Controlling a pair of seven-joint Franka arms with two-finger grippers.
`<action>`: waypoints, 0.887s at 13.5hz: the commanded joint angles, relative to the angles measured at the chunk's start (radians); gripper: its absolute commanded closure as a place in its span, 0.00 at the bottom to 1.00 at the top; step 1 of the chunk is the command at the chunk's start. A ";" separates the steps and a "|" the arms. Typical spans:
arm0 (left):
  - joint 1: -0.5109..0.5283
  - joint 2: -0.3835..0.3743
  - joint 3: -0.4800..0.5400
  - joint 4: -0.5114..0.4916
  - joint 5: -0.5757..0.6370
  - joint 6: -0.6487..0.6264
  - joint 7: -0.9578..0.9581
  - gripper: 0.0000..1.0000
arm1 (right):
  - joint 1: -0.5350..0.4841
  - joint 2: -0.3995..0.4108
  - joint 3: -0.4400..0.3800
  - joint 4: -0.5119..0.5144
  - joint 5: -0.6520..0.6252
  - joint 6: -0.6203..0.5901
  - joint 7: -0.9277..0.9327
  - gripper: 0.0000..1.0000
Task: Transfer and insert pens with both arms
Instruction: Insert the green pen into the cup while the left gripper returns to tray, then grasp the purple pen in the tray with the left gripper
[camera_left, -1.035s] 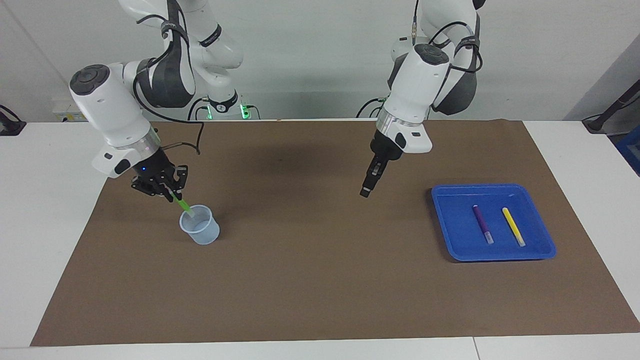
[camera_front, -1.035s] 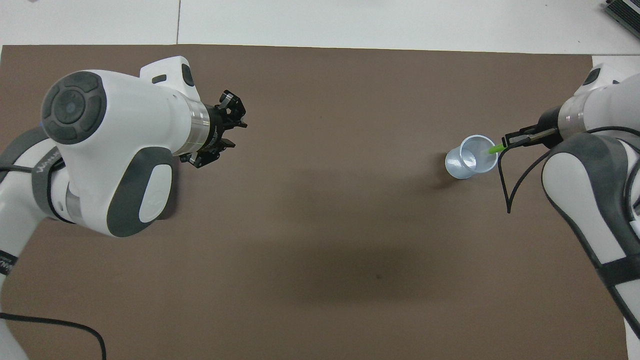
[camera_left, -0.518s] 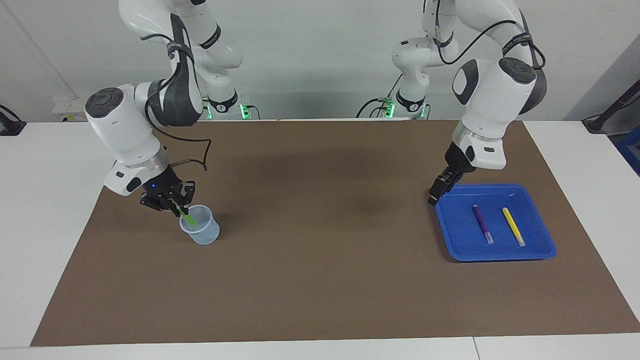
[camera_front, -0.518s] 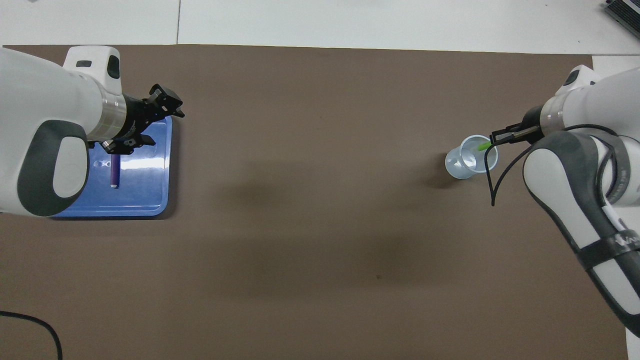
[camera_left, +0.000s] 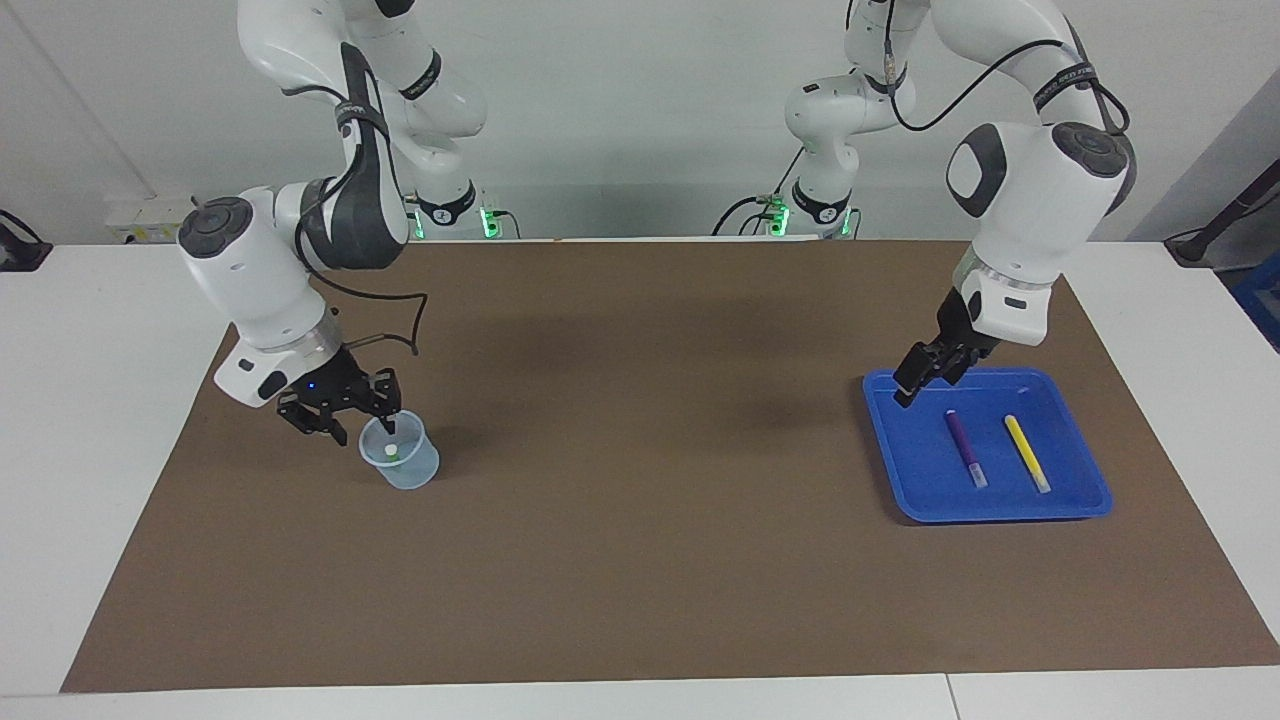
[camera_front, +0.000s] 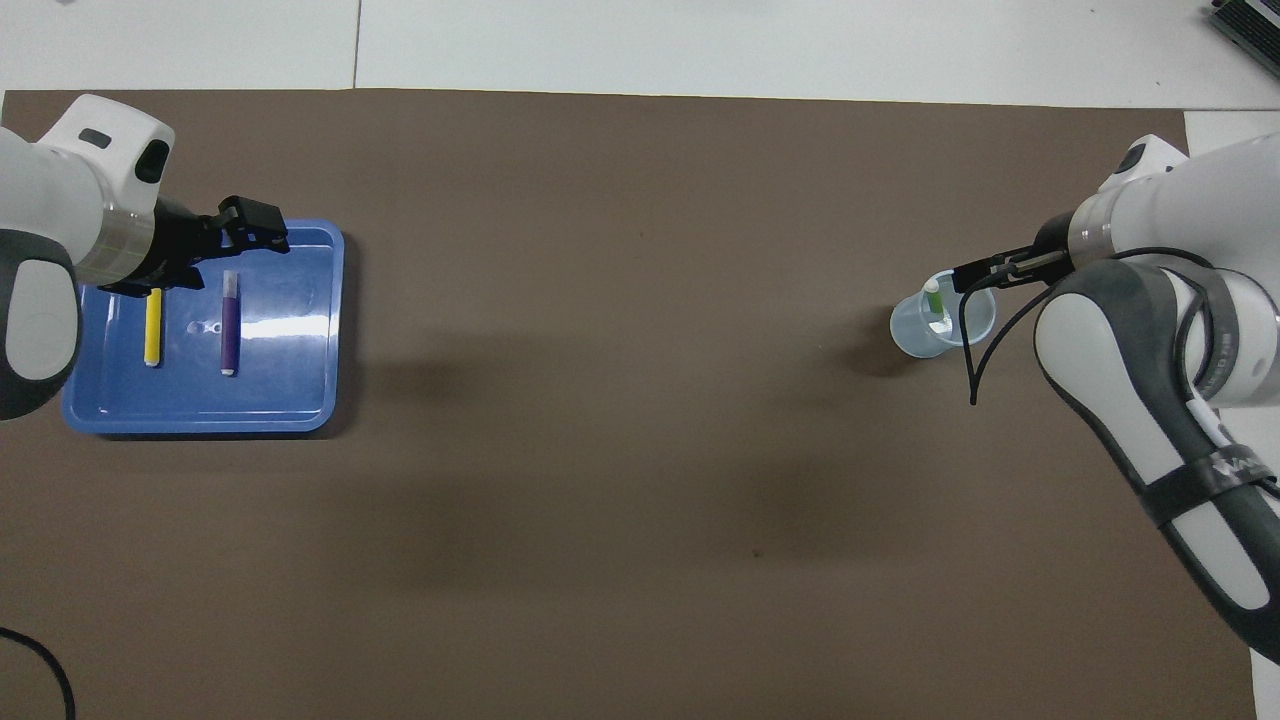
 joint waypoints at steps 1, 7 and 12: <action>0.030 -0.003 -0.008 -0.016 0.030 -0.013 0.096 0.00 | -0.017 -0.045 0.008 -0.001 -0.028 -0.025 0.024 0.00; 0.064 0.115 -0.008 -0.037 0.178 0.071 0.247 0.00 | -0.030 -0.220 0.008 0.004 -0.015 -0.231 0.029 0.00; 0.115 0.204 -0.010 -0.040 0.232 0.158 0.330 0.00 | -0.033 -0.271 0.003 -0.001 -0.001 -0.292 0.041 0.00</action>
